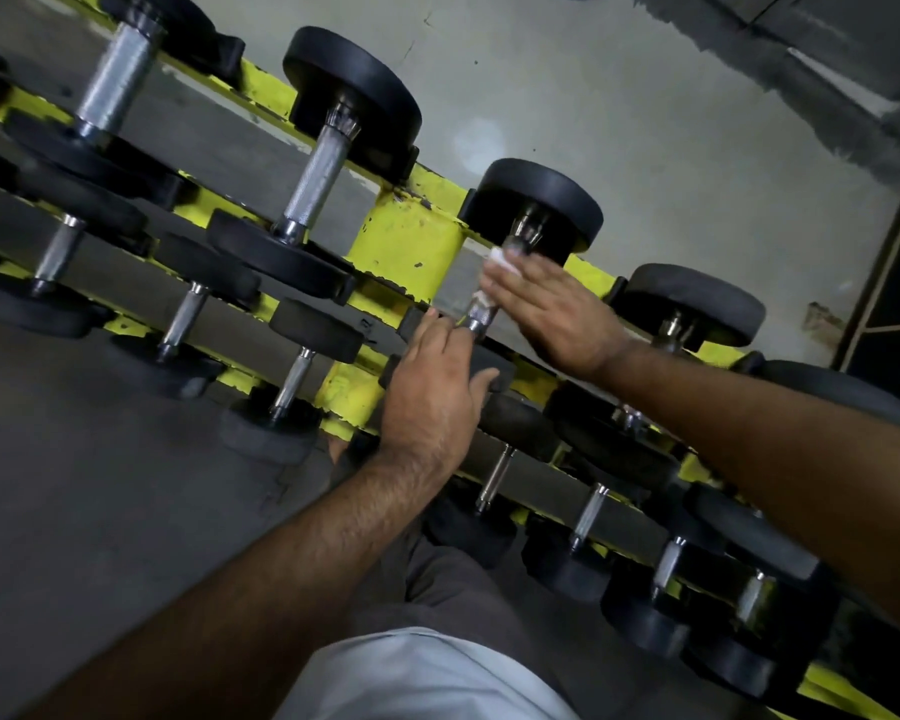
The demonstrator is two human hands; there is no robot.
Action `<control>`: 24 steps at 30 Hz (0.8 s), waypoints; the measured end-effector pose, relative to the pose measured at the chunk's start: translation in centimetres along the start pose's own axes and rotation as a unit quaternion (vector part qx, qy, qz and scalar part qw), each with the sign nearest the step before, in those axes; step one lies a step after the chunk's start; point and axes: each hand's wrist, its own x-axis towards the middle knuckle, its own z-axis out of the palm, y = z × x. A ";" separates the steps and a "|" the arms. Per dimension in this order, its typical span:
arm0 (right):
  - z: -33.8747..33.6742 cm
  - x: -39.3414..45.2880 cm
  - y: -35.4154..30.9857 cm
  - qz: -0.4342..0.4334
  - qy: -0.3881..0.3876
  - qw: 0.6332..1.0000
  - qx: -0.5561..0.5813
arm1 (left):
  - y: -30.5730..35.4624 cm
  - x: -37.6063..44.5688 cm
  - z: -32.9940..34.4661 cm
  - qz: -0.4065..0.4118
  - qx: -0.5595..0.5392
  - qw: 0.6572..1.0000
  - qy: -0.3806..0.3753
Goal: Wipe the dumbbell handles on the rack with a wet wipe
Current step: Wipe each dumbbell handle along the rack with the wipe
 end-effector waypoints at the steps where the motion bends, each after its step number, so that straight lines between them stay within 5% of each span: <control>1: -0.1 0.5 0.7 0.035 0.025 0.999 0.001 | -0.1 0.1 -0.1 -0.002 -0.007 1.000 0.000; 3: 0.4 1.1 0.7 0.063 0.058 0.996 0.011 | -0.2 0.4 -0.3 -0.008 -0.017 1.000 -0.002; 7: 1.7 0.4 -0.6 -0.085 0.031 0.996 0.016 | -0.2 0.7 -0.7 -0.020 -0.019 1.000 -0.006; 12: -0.2 1.8 1.7 -0.008 0.106 0.994 0.037 | -0.5 0.8 -1.1 -0.027 -0.031 0.999 0.001; 17: 0.7 1.1 -1.1 -0.129 0.101 0.985 0.059 | -0.5 0.7 -1.2 -0.037 -0.017 0.999 -0.001; 21: -1.3 0.7 -2.7 -0.062 0.102 0.991 0.058 | 0.4 0.4 -1.7 -0.043 0.000 0.999 -0.004; 24: -2.1 -1.3 -4.4 0.087 0.135 0.980 0.120 | 0.9 0.2 -1.7 -0.045 0.021 0.999 -0.014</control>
